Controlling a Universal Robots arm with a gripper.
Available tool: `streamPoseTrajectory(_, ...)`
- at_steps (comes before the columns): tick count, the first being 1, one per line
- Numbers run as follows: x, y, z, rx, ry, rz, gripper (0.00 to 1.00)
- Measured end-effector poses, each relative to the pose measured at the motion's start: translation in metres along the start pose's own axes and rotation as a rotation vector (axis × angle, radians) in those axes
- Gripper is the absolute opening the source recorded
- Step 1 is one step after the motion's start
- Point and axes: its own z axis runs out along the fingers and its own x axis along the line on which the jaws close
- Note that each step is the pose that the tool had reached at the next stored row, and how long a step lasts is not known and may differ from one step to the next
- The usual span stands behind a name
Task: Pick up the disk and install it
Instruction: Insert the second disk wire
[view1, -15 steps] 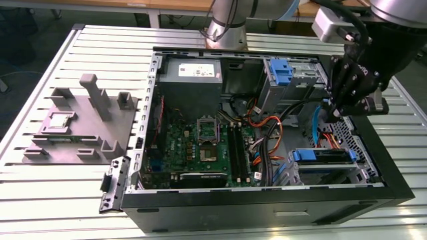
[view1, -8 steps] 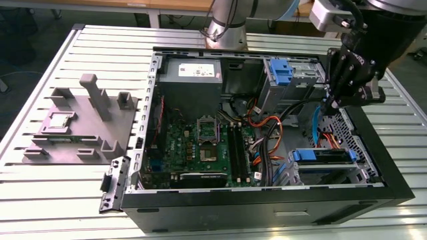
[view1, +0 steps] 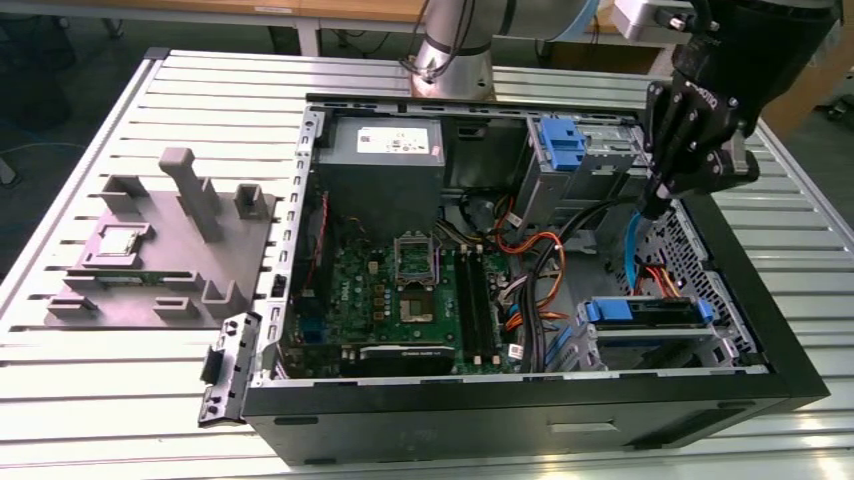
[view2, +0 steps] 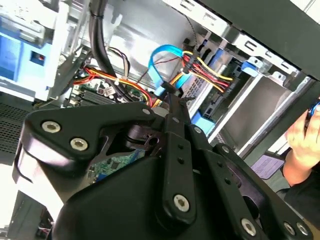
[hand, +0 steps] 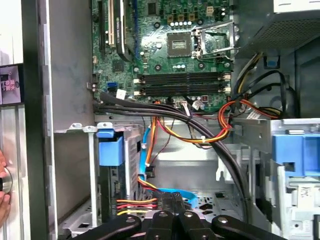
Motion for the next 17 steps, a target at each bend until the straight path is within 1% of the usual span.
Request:
streamPoseTrajectory(4, -0.0059, -0.0009, -0.0011, 0.0, 0.0037, 0.002, 0.1)
streamPoseTrajectory(7, -0.0122, -0.0009, -0.0019, 0.0, 0.0046, 0.002, 0.1)
streamPoseTrajectory(9, -0.0147, -0.0009, -0.0022, 0.0, 0.0051, 0.002, 0.1)
streamPoseTrajectory(10, -0.0152, -0.0009, -0.0022, 0.0, 0.0074, 0.003, 0.1)
streamPoseTrajectory(14, -0.0163, -0.0008, -0.0014, 0.0008, 0.0307, 0.005, 0.1)
streamPoseTrajectory(15, -0.0164, -0.0008, -0.0009, 0.0009, 0.0334, 0.006, 0.11)
streamPoseTrajectory(17, -0.0169, -0.0008, 0.0, 0.001, 0.0343, 0.006, 0.11)
